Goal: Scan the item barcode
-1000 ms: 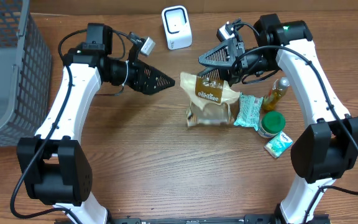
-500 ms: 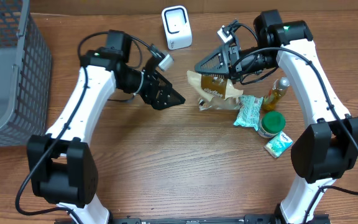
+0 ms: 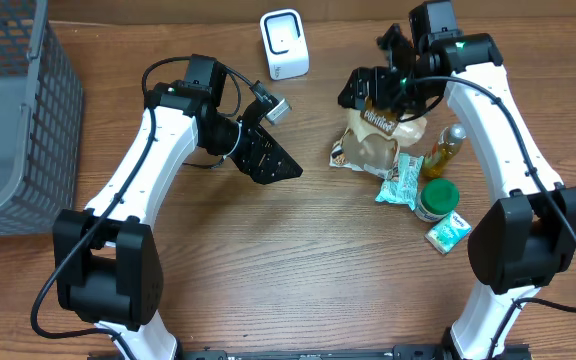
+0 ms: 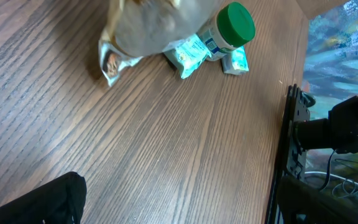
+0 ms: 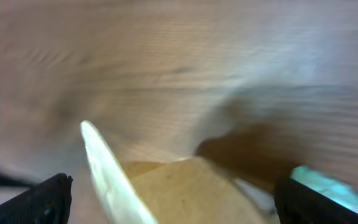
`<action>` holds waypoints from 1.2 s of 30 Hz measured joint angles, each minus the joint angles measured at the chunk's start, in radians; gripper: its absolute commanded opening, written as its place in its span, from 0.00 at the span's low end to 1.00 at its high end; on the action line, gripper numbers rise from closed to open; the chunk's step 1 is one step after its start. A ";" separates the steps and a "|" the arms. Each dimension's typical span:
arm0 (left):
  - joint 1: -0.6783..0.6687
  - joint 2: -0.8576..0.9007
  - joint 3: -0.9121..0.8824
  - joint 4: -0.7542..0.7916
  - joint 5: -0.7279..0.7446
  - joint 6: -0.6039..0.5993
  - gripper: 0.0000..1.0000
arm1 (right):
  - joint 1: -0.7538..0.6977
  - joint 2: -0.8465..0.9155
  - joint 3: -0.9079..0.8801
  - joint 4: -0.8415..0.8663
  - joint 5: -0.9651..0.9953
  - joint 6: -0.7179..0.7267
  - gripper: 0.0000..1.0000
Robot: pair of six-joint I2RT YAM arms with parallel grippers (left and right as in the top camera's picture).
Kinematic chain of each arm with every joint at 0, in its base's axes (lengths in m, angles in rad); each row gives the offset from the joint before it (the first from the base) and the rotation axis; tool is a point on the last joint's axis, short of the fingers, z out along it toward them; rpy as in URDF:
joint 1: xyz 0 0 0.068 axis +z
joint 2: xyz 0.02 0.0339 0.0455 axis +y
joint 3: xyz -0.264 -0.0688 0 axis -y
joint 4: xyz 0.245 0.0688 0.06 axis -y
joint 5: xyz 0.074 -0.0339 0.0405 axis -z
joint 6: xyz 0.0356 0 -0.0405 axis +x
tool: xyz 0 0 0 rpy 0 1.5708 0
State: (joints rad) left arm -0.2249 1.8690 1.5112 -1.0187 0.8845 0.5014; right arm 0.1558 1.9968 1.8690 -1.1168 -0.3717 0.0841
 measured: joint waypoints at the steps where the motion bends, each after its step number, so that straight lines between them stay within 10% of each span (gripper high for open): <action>1: 0.000 0.000 0.000 0.000 0.000 -0.001 1.00 | 0.000 0.000 0.000 0.007 0.019 0.011 1.00; 19: 0.000 0.002 0.000 -0.002 -0.006 -0.001 1.00 | 0.177 -0.219 0.220 -0.351 0.262 0.100 1.00; 26: 0.000 0.002 0.000 -0.002 -0.006 -0.001 1.00 | 0.279 -0.220 0.220 -0.341 0.580 0.187 1.00; 36: 0.000 0.002 0.000 0.029 0.073 -0.003 0.99 | 0.277 -0.249 0.284 -0.293 0.546 0.187 1.00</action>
State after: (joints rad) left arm -0.2249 1.8706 1.5112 -0.9901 0.9573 0.4980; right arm 0.4324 1.7473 2.1529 -1.4101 0.1745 0.2714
